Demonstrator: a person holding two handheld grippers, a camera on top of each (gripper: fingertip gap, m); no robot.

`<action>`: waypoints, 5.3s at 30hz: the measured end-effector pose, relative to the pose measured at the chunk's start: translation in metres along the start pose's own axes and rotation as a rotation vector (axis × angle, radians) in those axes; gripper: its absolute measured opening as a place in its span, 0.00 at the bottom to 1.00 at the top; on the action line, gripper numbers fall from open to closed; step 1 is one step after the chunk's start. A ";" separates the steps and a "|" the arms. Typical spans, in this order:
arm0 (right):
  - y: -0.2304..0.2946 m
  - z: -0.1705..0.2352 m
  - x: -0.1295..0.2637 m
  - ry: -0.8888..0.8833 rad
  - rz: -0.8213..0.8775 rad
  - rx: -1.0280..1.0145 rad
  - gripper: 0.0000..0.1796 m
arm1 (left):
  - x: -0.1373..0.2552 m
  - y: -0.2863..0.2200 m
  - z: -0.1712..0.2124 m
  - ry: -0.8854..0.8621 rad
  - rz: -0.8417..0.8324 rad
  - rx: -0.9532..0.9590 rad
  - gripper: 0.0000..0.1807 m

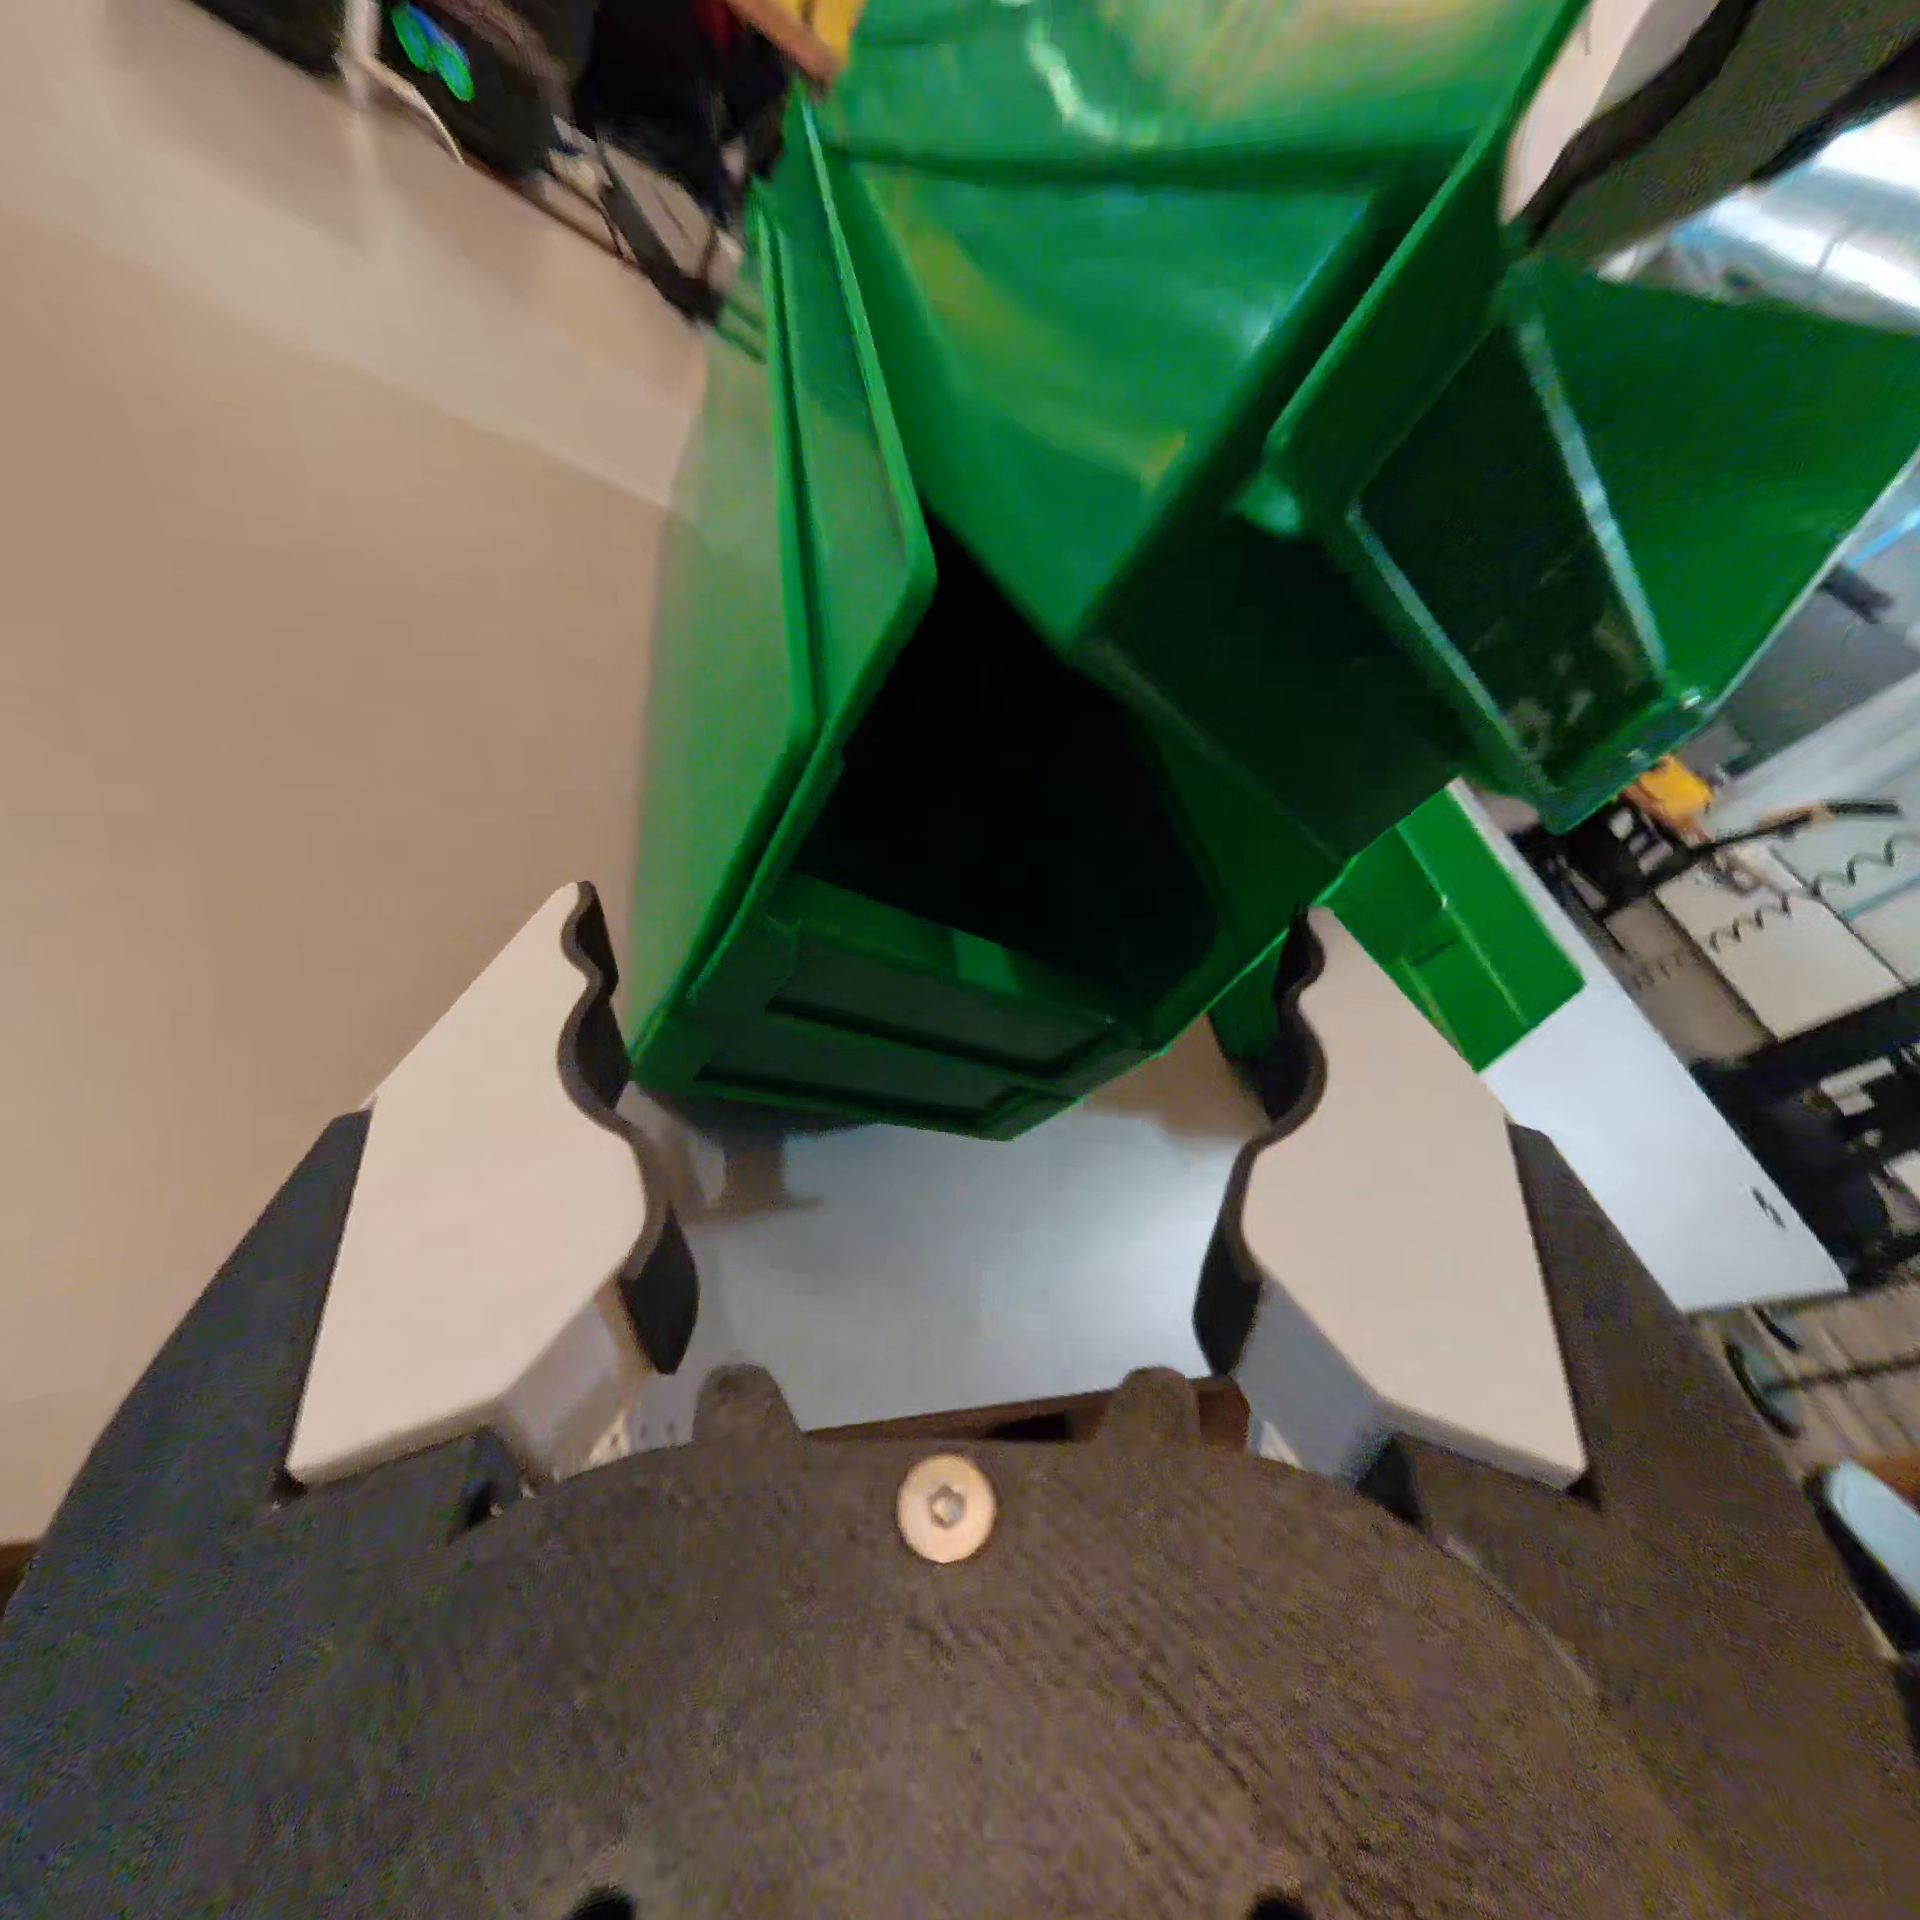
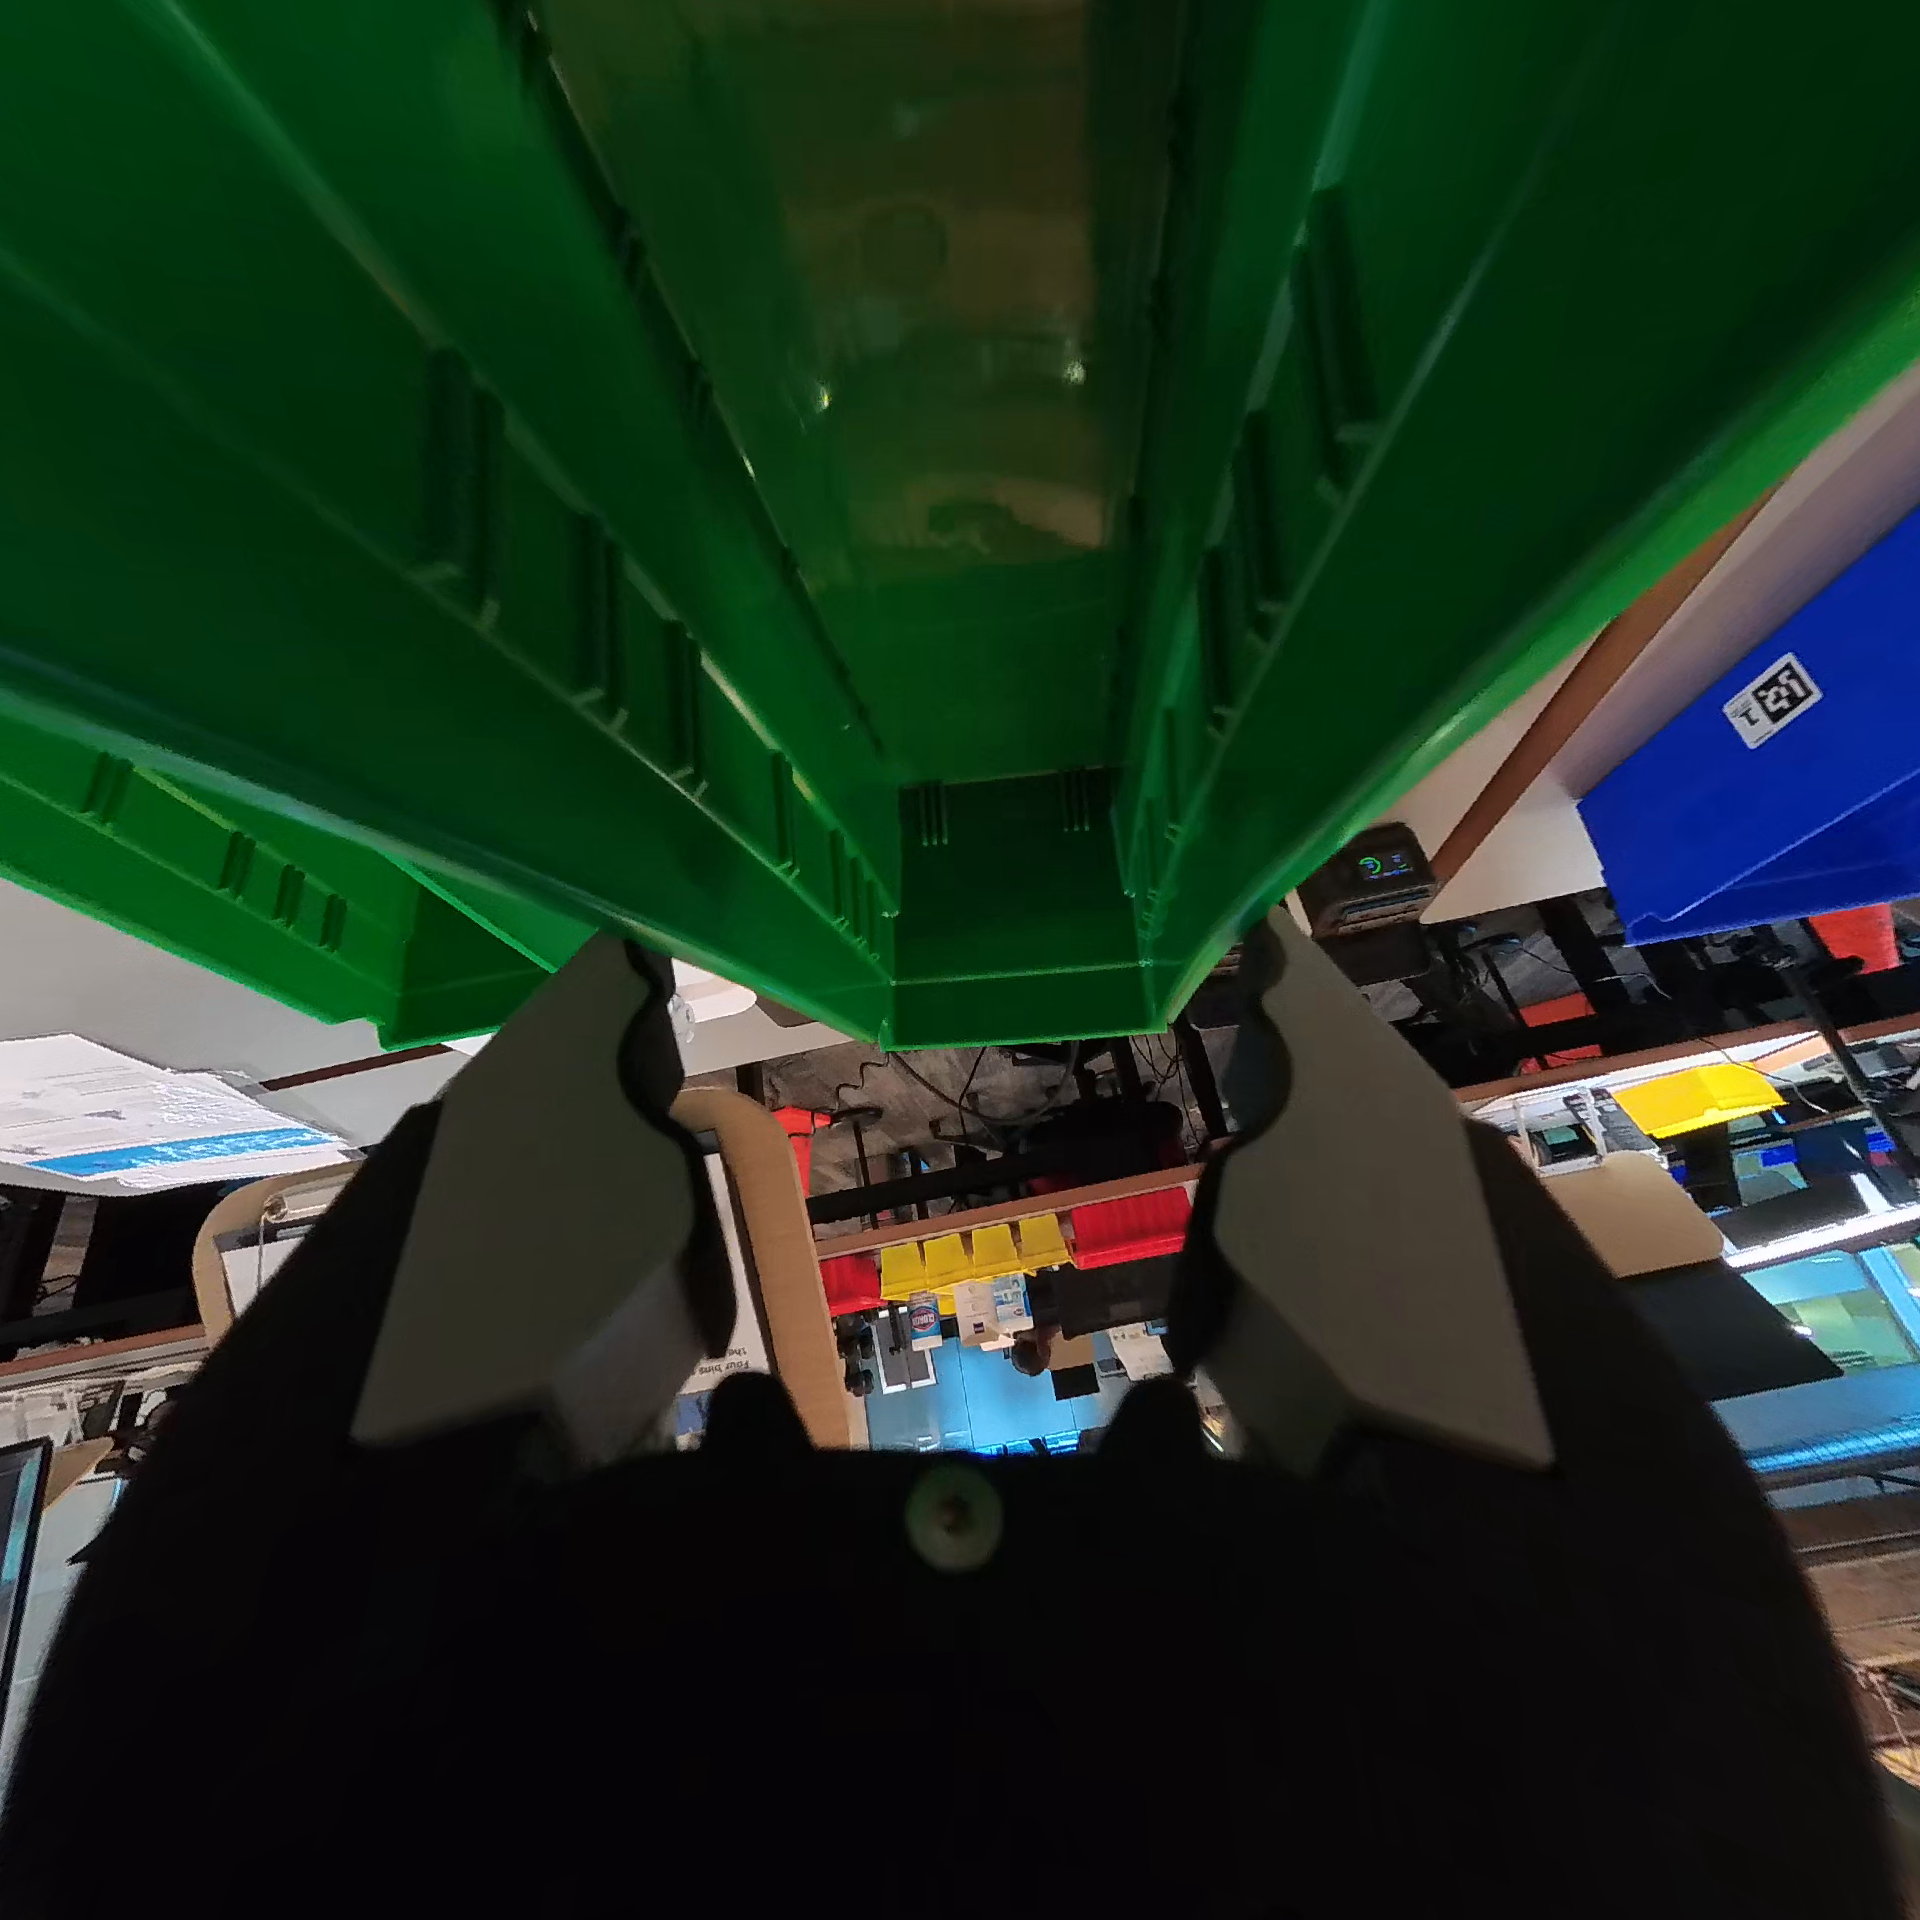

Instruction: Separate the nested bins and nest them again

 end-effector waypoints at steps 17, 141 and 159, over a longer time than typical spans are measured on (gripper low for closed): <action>-0.005 -0.012 0.001 -0.049 -0.038 -0.030 0.15 | 0.028 -0.028 -0.017 -0.164 0.181 -0.030 0.18; 0.426 -0.007 -0.024 -0.441 0.792 -2.384 0.19 | -0.023 -0.049 0.013 0.058 0.322 0.031 0.21; 0.453 0.000 -0.022 -0.417 0.798 -2.435 0.07 | -0.023 -0.050 0.013 0.063 0.363 0.074 0.21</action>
Point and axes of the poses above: each gripper's, where its closed fingertips meet, x back along the fingers, z out of its underside, y = z × x across the jaws, the point moved 3 cm from there along x, back along the fingers, and after that the axes turned 2 degrees about -x, right-handed, at the moved point
